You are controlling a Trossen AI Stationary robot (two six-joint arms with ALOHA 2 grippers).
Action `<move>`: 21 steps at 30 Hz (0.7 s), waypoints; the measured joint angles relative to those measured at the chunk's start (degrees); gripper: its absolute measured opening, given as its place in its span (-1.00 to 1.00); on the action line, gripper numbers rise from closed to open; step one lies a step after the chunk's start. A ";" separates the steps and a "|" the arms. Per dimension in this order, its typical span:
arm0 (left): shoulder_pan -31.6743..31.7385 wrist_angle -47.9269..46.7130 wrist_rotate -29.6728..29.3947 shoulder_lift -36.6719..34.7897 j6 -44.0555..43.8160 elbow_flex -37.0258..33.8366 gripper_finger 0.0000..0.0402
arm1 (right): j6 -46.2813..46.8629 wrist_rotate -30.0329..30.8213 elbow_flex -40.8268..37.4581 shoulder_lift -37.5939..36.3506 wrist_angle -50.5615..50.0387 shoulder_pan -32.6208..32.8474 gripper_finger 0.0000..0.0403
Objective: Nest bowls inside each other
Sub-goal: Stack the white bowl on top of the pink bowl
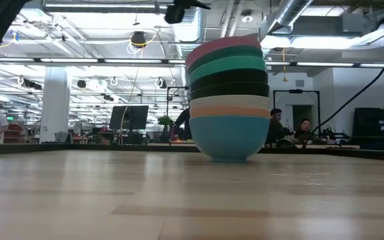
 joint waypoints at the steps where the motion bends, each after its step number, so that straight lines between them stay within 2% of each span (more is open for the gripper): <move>1: -0.11 -1.92 -0.35 -0.45 0.29 -0.02 -0.44 | -0.01 -0.01 -0.01 -0.16 0.05 0.00 -0.45; 4: -0.56 -8.27 -1.74 -2.78 1.98 -0.02 -0.44 | -0.01 0.01 -0.01 -1.32 -0.06 -0.15 -0.45; 8: -2.52 -16.57 -7.82 -4.78 3.80 0.00 -0.44 | -0.02 0.03 -0.01 -2.87 0.64 -0.39 -0.45; 10: -4.00 -17.82 -10.11 -5.33 5.49 -0.04 -0.44 | -0.33 0.03 -0.01 -3.54 0.64 -0.39 -0.45; 14: -6.52 -16.48 -12.93 -6.98 6.07 0.00 -0.44 | -1.50 0.93 -0.01 -4.35 3.32 -0.62 -0.45; 16: -7.12 -14.37 -13.05 -6.94 5.95 0.00 -0.44 | -5.54 0.80 0.00 -4.21 7.18 -1.69 -0.45; 18: -7.48 -12.13 -12.46 -6.84 5.88 -0.02 -0.44 | -10.48 -1.78 0.02 -3.59 13.10 -2.94 -0.45; 21: -7.81 -9.58 -11.33 -6.86 5.86 -0.02 -0.44 | -18.59 -9.53 0.02 -1.75 23.57 -5.81 -0.45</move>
